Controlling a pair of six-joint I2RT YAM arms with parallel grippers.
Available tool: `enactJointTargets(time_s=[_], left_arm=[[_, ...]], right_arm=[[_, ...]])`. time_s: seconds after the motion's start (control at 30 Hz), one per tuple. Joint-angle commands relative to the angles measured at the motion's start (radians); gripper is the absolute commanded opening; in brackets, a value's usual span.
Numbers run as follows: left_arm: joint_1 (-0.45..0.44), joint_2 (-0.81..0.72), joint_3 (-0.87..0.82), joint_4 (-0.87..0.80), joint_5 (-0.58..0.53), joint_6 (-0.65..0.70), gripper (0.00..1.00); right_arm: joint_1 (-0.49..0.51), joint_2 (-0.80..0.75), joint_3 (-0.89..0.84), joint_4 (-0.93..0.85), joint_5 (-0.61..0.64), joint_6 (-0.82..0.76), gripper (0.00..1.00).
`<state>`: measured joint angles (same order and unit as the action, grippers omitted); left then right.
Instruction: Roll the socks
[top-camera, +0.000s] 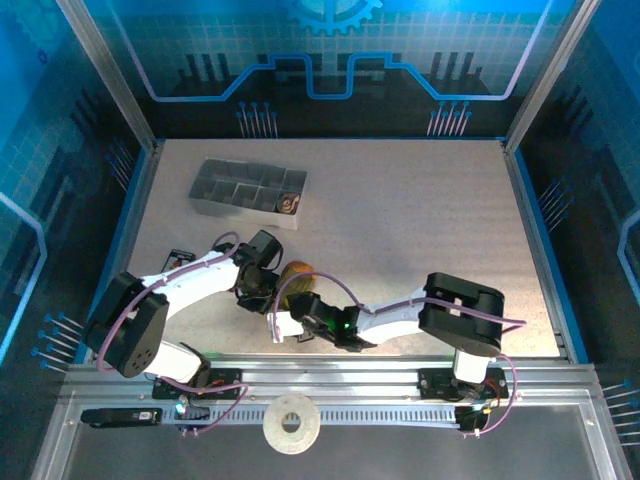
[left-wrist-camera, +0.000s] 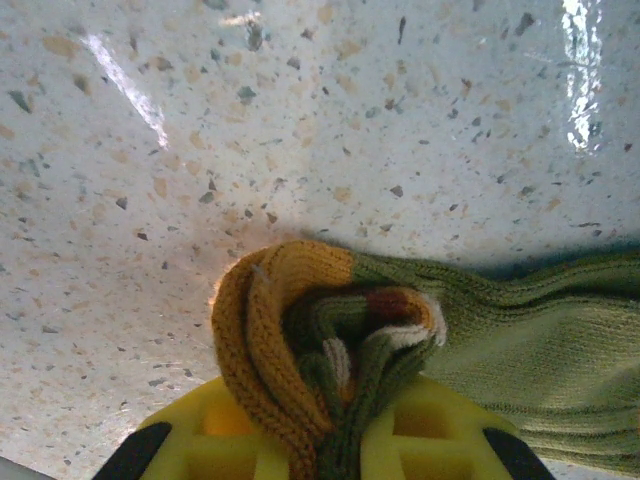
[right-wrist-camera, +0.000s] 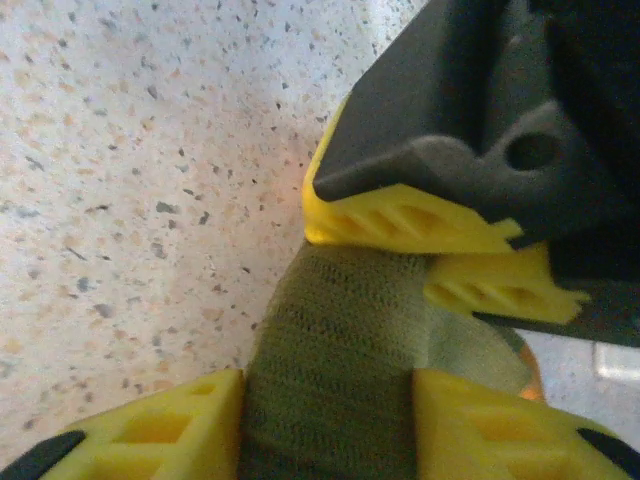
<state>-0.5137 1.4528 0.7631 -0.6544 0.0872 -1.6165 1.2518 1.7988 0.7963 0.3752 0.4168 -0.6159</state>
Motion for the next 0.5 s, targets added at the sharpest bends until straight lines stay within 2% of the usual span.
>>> enactJointTargets(time_s=[0.0, 0.07, 0.1, 0.13, 0.17, 0.23, 0.3, 0.37, 0.47], left_arm=[[-0.008, 0.035, -0.011, -0.057, 0.026, 0.021, 0.02], [-0.005, 0.025, -0.011, -0.057, 0.034, 0.022, 0.09], [-0.003, 0.011, -0.013, -0.054, 0.032, 0.022, 0.16], [0.000, -0.016, -0.020, -0.046, 0.025, 0.019, 0.27], [0.004, -0.051, -0.029, -0.035, 0.017, 0.013, 0.38], [0.016, -0.125, -0.055, -0.002, 0.002, -0.001, 0.55], [0.033, -0.192, -0.072, 0.027, -0.010, -0.001, 0.66], [0.052, -0.246, -0.082, 0.057, -0.017, 0.022, 0.71], [0.073, -0.284, -0.108, 0.128, 0.000, 0.069, 0.73]], right_arm=[[0.007, 0.051, 0.047, -0.001, 0.076, -0.040, 0.29], [-0.005, 0.060, 0.063, -0.055, 0.065, -0.003, 0.11], [-0.013, 0.054, 0.064, -0.080, 0.048, 0.024, 0.05], [-0.024, 0.045, 0.062, -0.099, 0.020, 0.054, 0.00], [-0.040, 0.032, 0.057, -0.154, -0.017, 0.095, 0.00], [-0.077, 0.009, 0.042, -0.207, -0.109, 0.175, 0.00], [-0.117, -0.013, 0.009, -0.234, -0.228, 0.238, 0.00], [-0.159, -0.018, -0.014, -0.256, -0.348, 0.300, 0.00], [-0.227, -0.003, -0.032, -0.278, -0.511, 0.384, 0.00]])
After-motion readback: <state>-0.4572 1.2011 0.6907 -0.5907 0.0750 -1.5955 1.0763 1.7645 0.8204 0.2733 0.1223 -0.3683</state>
